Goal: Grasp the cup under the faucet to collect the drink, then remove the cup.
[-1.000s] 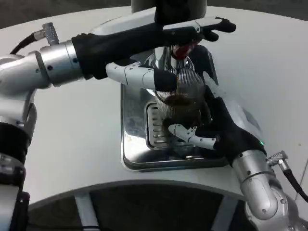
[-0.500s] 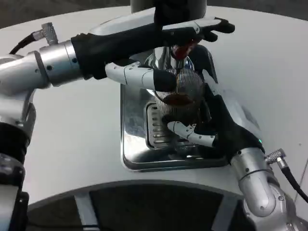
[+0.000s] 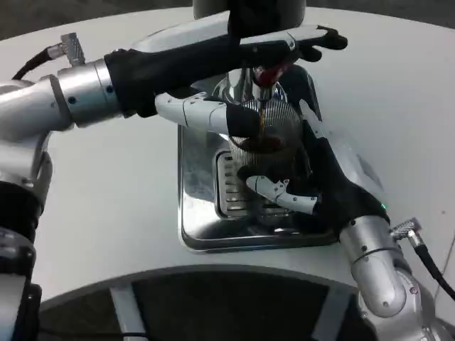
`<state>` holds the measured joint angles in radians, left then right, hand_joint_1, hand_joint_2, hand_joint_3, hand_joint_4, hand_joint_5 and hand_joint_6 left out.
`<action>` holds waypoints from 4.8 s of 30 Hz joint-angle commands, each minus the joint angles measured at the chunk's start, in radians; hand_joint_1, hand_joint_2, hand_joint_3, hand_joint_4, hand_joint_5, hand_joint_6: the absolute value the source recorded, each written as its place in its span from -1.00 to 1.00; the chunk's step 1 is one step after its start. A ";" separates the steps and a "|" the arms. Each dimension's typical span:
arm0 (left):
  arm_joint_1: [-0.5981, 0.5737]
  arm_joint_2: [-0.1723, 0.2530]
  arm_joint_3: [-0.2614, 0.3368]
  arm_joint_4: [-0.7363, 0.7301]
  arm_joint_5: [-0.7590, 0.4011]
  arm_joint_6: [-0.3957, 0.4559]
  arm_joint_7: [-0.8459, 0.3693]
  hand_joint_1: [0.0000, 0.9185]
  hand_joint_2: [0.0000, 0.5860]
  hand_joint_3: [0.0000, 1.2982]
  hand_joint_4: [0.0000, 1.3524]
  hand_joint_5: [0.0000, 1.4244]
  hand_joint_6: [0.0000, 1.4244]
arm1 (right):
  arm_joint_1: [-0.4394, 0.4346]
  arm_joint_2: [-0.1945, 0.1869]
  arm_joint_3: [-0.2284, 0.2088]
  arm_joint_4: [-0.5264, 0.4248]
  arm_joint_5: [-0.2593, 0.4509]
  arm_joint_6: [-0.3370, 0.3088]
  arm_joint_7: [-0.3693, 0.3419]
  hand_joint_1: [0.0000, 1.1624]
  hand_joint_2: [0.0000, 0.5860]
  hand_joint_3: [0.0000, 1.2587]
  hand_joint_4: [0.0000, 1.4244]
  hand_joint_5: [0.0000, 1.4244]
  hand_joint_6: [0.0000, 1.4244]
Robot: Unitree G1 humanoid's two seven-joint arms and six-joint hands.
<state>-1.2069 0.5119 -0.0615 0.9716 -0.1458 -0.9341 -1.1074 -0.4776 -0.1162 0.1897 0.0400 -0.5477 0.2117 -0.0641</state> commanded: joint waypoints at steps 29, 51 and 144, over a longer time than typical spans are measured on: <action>0.043 -0.003 0.033 -0.013 -0.076 0.163 -0.065 -1.00 -0.86 -0.84 -1.00 -0.85 -0.98 | 0.011 0.031 0.004 -0.028 0.006 0.009 -0.033 0.07 -0.25 -1.00 -1.00 -1.00 -1.00; 0.107 0.021 0.162 -0.242 -0.200 0.467 -0.144 -1.00 -0.82 -0.85 -1.00 -0.85 -0.95 | 0.024 0.037 0.006 -0.053 0.005 0.014 -0.037 0.08 -0.25 -1.00 -1.00 -1.00 -1.00; 0.685 0.202 0.349 -0.640 -0.220 0.693 0.139 -1.00 -0.82 -0.74 -0.95 -0.82 -0.92 | 0.133 0.093 0.041 -0.194 -0.045 0.047 -0.119 0.77 -0.18 0.50 0.72 0.82 0.90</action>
<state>-0.5466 0.7215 0.2974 0.3516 -0.3817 -0.2150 -0.9741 -0.3811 -0.0193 0.2311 -0.1046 -0.5994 0.2545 -0.1967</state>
